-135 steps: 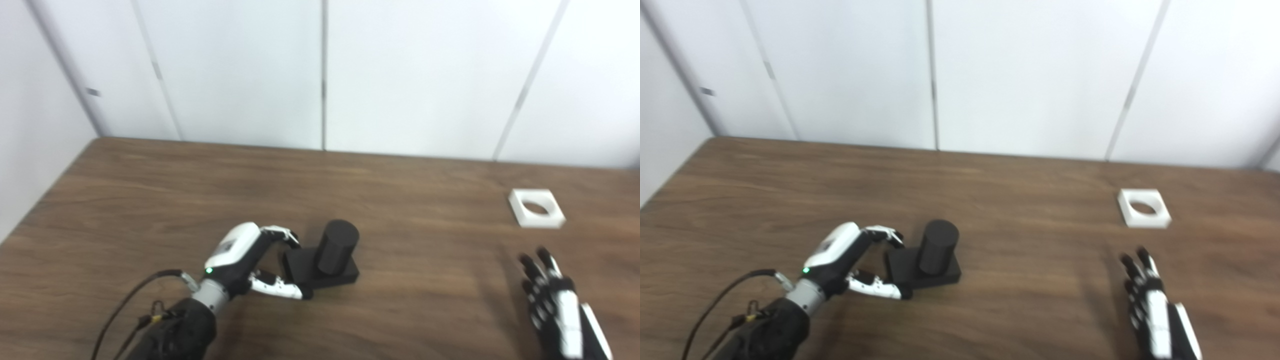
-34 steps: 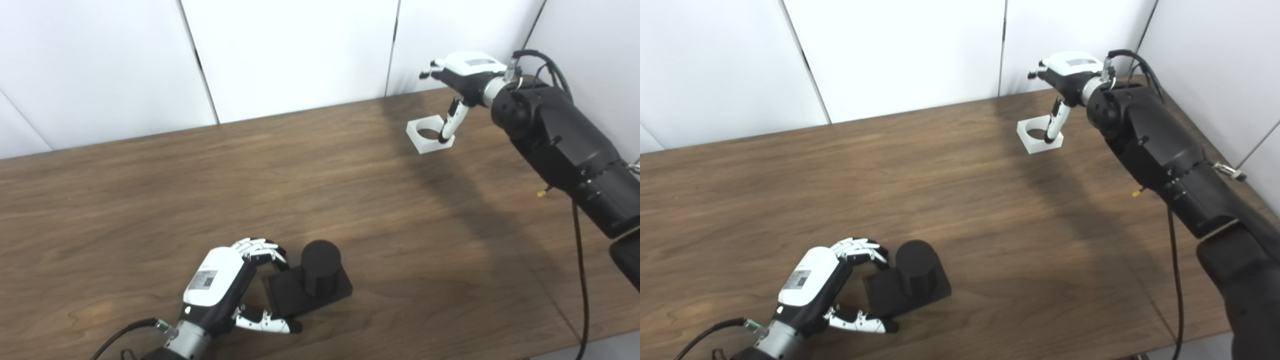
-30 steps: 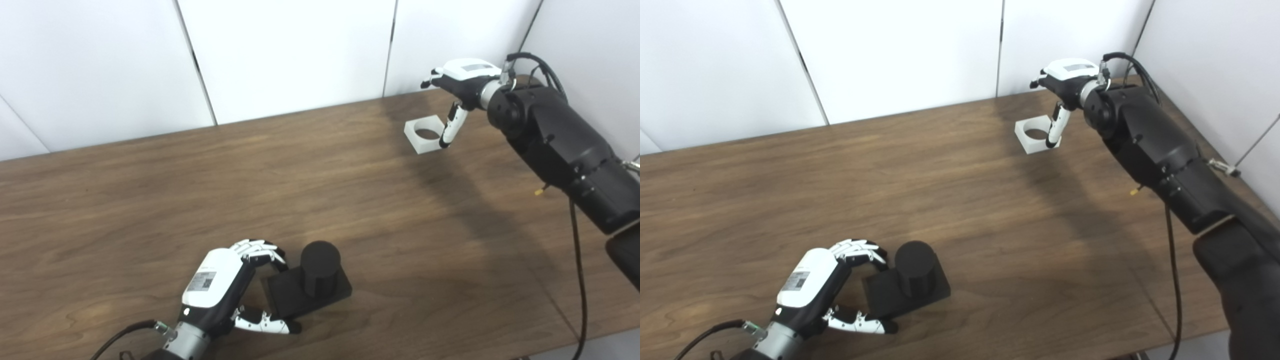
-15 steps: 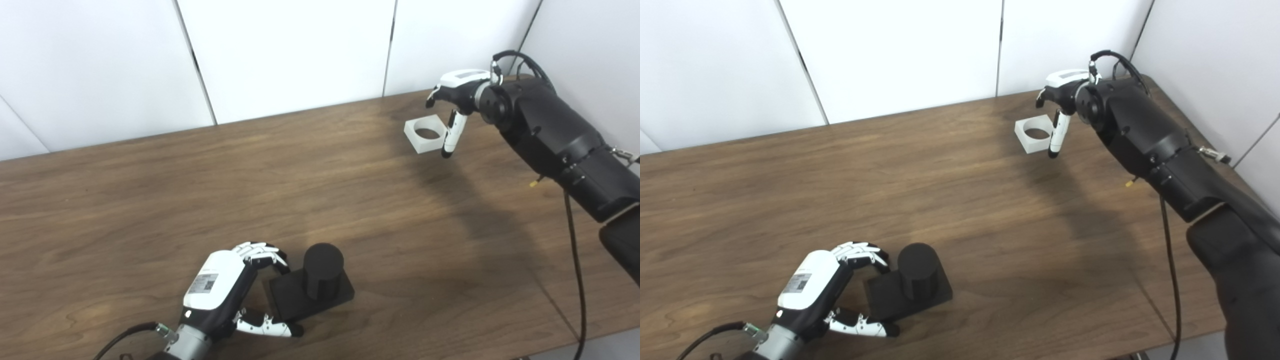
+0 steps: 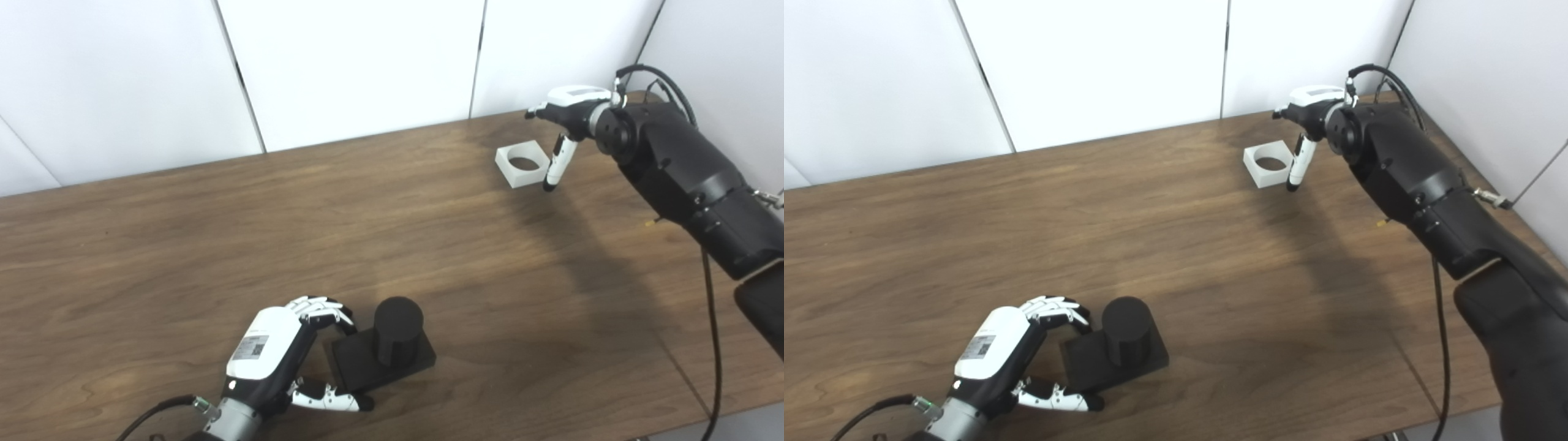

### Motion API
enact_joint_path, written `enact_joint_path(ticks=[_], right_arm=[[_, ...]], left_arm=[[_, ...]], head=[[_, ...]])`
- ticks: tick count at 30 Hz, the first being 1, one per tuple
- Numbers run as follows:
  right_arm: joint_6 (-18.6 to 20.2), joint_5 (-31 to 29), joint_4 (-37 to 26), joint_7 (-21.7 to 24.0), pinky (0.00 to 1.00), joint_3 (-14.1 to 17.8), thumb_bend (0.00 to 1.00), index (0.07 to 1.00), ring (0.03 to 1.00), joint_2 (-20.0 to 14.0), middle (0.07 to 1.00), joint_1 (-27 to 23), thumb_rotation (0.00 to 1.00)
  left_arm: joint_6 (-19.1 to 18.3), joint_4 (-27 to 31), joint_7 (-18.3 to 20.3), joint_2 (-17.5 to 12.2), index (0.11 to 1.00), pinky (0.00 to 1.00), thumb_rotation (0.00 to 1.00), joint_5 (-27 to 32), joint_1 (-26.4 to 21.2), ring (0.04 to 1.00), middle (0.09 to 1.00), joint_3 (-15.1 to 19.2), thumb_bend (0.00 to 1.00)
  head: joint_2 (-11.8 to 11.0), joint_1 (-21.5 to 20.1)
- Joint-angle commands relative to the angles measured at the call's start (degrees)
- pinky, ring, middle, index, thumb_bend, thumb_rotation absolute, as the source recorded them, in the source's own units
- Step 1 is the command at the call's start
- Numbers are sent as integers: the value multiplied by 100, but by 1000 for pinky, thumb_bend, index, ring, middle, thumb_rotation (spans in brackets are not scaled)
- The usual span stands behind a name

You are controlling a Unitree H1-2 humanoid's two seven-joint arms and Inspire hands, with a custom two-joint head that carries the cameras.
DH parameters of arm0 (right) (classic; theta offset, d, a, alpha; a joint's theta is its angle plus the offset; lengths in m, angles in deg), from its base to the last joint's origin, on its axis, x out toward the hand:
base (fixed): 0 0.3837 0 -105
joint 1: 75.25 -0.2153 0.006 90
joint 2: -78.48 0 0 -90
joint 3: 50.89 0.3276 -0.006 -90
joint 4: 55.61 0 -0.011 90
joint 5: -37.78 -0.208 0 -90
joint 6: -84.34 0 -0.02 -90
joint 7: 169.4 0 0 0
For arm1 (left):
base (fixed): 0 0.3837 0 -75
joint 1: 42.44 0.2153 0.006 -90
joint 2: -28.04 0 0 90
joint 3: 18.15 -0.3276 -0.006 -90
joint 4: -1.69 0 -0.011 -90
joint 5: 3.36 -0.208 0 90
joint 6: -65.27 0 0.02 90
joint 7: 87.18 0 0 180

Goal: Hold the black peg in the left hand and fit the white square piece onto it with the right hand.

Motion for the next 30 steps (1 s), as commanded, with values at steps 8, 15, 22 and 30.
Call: enact_joint_path(ticks=[8,15,22,30], right_arm=[[-207,-132,-108,-268,942,144,910,932,1000,-98,976,-52,210],[-260,-90,139,-324,957,30,904,918,1000,-15,975,-117,213],[-357,-113,306,-441,943,-6,915,896,1000,71,967,-127,206],[-485,-81,410,-615,921,-60,896,900,987,153,959,-85,219]], left_arm=[[-120,-42,307,41,488,834,41,-101,154,818,757,-216,515],[-126,-78,257,83,488,824,41,-208,141,814,754,-269,515],[-191,-45,290,111,488,845,41,-245,142,821,759,-315,514],[-211,-22,303,125,488,846,41,-251,163,821,760,-356,514]], head=[[-64,158],[-48,204],[-85,222],[-180,252]])
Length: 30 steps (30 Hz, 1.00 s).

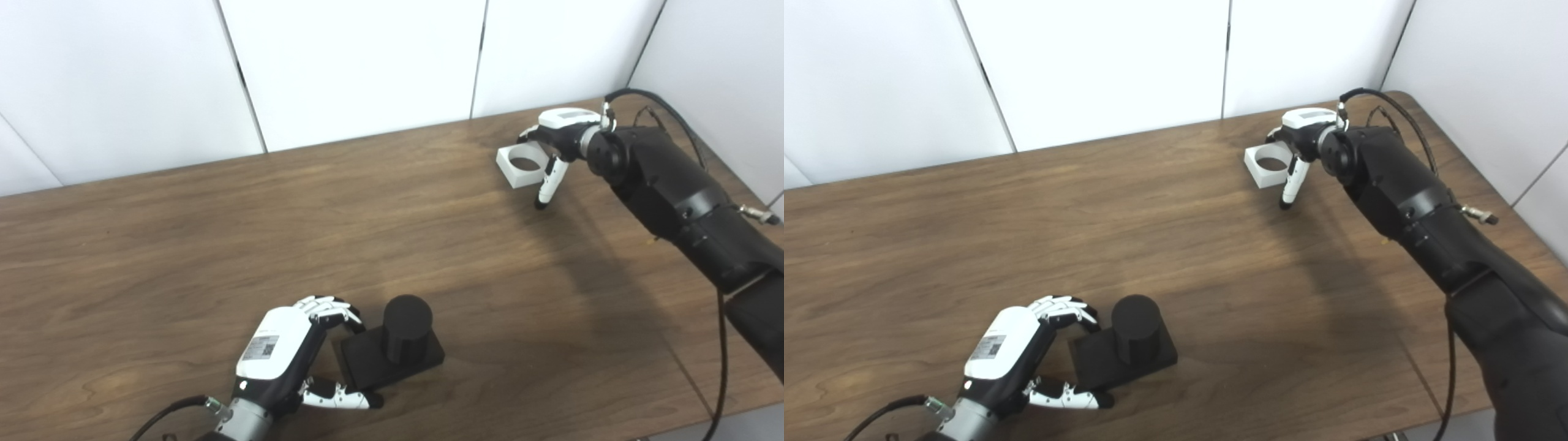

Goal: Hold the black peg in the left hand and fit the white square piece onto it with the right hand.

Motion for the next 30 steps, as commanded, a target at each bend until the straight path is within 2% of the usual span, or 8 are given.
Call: enact_joint_path(ticks=[1,6,12,17,18,20,30], right_arm=[[-100,24,-65,-167,924,50,896,900,988,-43,960,-248,227],[-118,29,-51,-210,925,38,876,896,989,-24,959,-235,244],[-267,-40,-54,-386,906,77,848,844,968,-28,936,-181,247],[-368,-112,-34,-510,908,133,769,678,960,-6,911,-151,176],[-397,-129,-22,-534,907,136,648,588,959,-6,905,-148,161],[-461,-190,-7,-594,903,160,548,511,954,0,887,-131,143],[-882,-205,194,-918,855,122,520,486,904,-44,801,-94,128]], left_arm=[[-70,-79,342,2,488,847,41,-24,148,823,761,-177,514],[-41,-108,285,4,488,844,41,-52,161,823,760,-187,514],[-65,-84,312,-2,488,843,42,-67,164,822,760,-187,514],[-99,-50,358,-4,488,848,41,-59,167,825,762,-187,514],[-115,-36,373,-2,488,849,41,-62,167,825,762,-188,514],[-141,-17,387,2,488,852,41,-75,166,826,763,-196,514],[-138,-91,348,15,488,849,41,-61,95,824,762,-207,514]], head=[[-5,15],[2,29],[28,17],[28,17],[28,11],[30,12],[-5,62]])
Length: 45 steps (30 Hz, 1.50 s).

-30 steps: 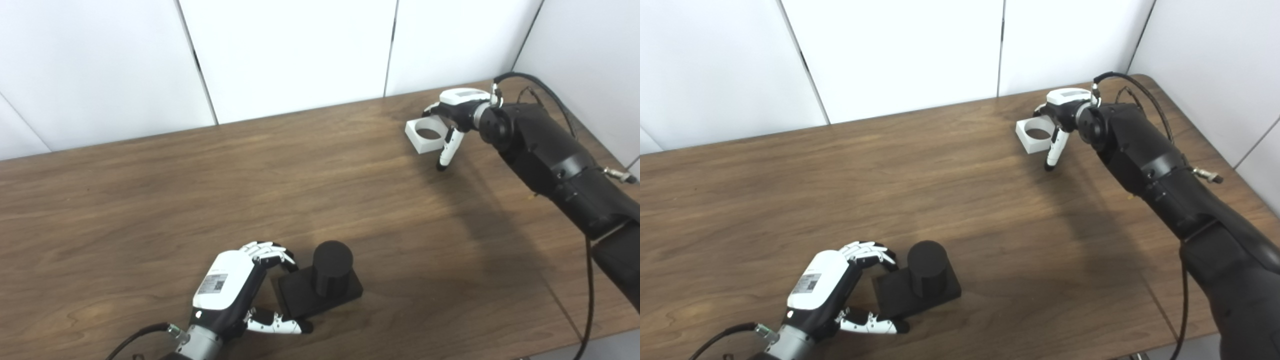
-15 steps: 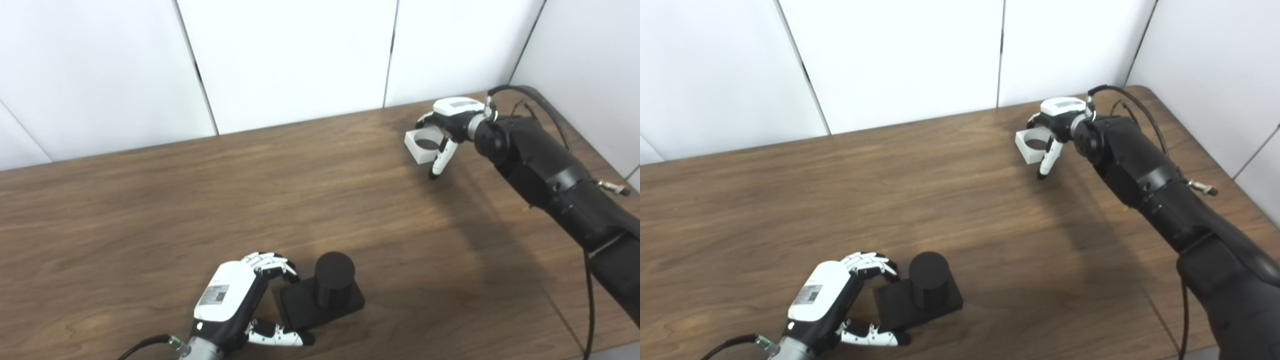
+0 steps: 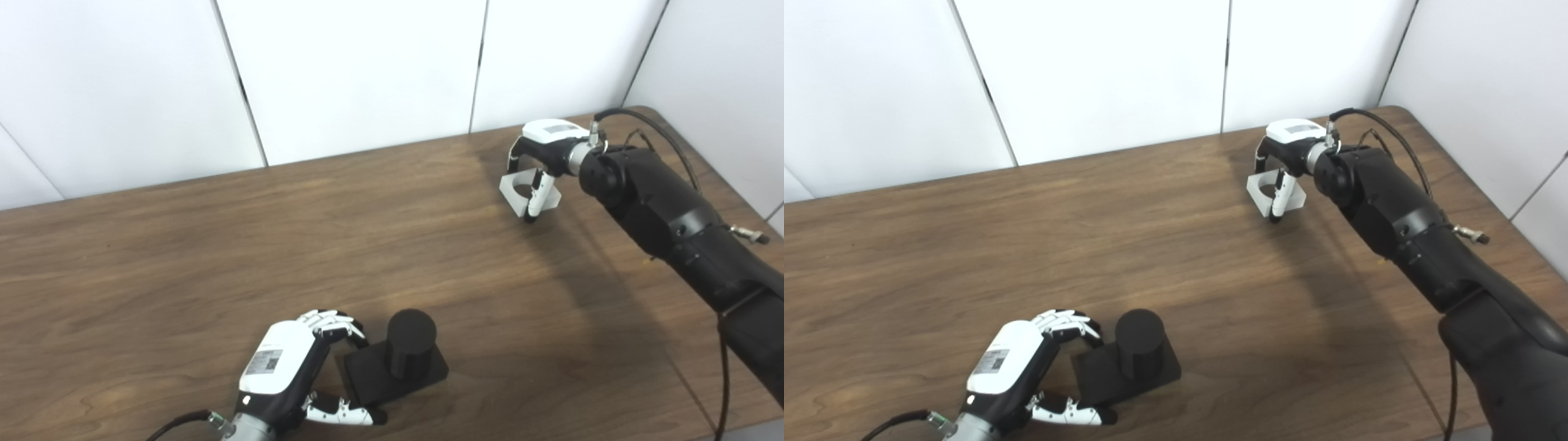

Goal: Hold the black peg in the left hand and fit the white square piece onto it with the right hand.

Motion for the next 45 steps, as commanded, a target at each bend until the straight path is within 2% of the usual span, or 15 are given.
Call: enact_joint_path(ticks=[1,12,15,19,23,26,30,37,45], right_arm=[[-130,68,23,-209,855,57,521,486,904,-149,798,-146,128],[-182,69,50,-294,849,90,522,487,894,-174,786,-7,129],[-259,-23,-177,-286,852,170,521,487,897,-222,795,67,128],[-248,-81,-954,46,845,248,522,487,891,-381,796,138,129],[-80,-184,-1872,620,858,369,522,486,887,-554,797,225,130],[290,-255,-3031,1374,927,477,521,486,894,-725,796,312,129],[564,-376,-4304,2053,934,643,521,485,886,-856,787,393,130],[827,-430,-5767,2749,920,855,521,485,876,-711,777,358,131],[1102,-580,-6654,3352,927,923,522,483,862,-350,752,90,132]], left_arm=[[-50,-151,315,-9,488,846,41,-15,92,823,761,-142,514],[-36,-220,277,20,488,849,41,-21,54,826,761,-140,515],[-21,-280,252,37,488,843,41,-67,20,823,761,-157,515],[-26,-345,269,61,488,848,41,-125,-32,826,763,-171,515],[-14,-418,252,103,488,850,41,-113,-67,826,761,-166,515],[5,-469,220,129,488,847,41,-69,-88,823,759,-146,515],[31,-518,216,144,488,847,41,-22,-115,825,760,-127,514],[42,-561,211,163,488,851,41,-62,-150,827,762,-141,514],[-45,-536,284,226,488,857,41,-132,-169,831,765,-162,514]], head=[[-13,0],[0,40],[14,79],[31,66],[65,88],[72,97],[85,81],[139,152],[294,280]])
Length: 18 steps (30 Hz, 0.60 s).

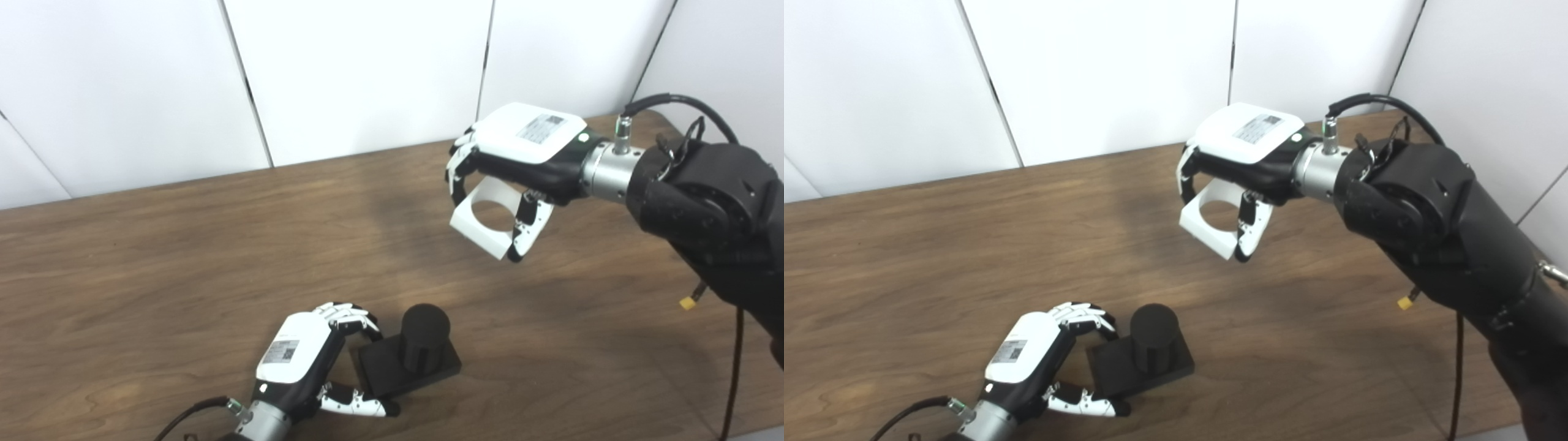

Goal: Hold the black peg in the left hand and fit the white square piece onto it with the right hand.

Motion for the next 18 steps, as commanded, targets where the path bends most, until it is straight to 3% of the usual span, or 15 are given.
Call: enact_joint_path(ticks=[1,5,18], right_arm=[[175,-38,-249,127,931,123,522,483,861,2,748,-366,132],[380,-85,-604,471,922,33,521,482,859,213,740,-541,130],[286,24,-815,926,859,-310,523,481,840,728,735,-557,127]], left_arm=[[-167,-196,342,9,488,860,41,-23,38,833,767,-125,514],[-170,-204,346,38,488,857,42,-70,17,831,766,-136,514],[-200,-229,347,141,488,856,41,-65,-28,827,763,-131,515]], head=[[5,8],[116,67],[341,170]])
